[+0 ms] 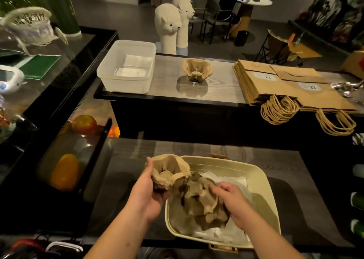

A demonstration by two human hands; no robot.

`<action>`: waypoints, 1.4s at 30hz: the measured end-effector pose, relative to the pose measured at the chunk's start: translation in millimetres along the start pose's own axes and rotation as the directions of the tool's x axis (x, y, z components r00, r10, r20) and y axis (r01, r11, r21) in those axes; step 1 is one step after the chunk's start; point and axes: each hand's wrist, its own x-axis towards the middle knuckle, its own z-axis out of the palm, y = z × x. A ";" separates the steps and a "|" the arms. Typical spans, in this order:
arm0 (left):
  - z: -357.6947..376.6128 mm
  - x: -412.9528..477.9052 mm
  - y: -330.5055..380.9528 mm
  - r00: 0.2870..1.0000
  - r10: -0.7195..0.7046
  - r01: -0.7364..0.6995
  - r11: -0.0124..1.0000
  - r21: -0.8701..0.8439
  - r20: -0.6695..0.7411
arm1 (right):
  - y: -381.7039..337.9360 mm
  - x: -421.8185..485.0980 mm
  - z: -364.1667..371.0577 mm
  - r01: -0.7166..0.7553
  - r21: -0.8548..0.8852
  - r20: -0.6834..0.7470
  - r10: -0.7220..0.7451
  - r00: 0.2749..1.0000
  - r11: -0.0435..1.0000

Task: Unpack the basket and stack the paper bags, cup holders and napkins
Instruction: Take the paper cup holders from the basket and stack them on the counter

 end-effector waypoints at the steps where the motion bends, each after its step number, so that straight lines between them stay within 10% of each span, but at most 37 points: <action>1: 0.5 0.1 -2.6 0.998 0.059 -0.059 0.997 0.046 0.000 | -7.8 -4.8 -5.8 0.022 0.095 -0.026 -0.019 0.999 0.995; 6: 3.8 -1.0 -13.3 0.947 0.312 -0.315 0.871 0.376 0.072 | -30.8 -21.3 -20.6 0.204 0.187 -0.153 -0.177 0.972 0.961; 11: 13.9 -2.9 -23.6 0.933 0.310 -0.360 0.790 0.496 0.183 | -43.2 -35.1 -10.7 0.471 -0.251 -0.356 -0.533 0.768 0.846; 16: 21.4 -1.7 -47.2 0.935 0.258 -0.345 0.820 0.457 0.242 | -44.3 -49.3 20.7 0.558 -0.721 -0.121 -0.868 0.481 0.410; 23: 17.2 -2.5 -61.4 0.932 0.210 -0.328 0.832 0.447 0.295 | -34.9 -58.9 20.4 0.420 -0.868 -0.066 -0.899 0.433 0.266; 31: 20.6 -1.9 -64.7 0.941 0.195 -0.292 0.882 0.370 0.277 | -41.5 -70.9 12.7 0.579 -0.642 0.110 -0.688 0.718 0.502; 36: 12.3 3.4 -57.7 0.976 0.171 -0.203 0.936 0.286 0.133 | -52.1 -77.2 -10.8 0.457 -0.063 -0.229 -0.458 0.859 0.887; 42: 1.9 -2.5 -46.0 0.961 0.218 -0.256 0.933 0.255 0.167 | -44.8 -66.8 -22.1 0.275 0.561 -0.271 -0.140 0.952 0.781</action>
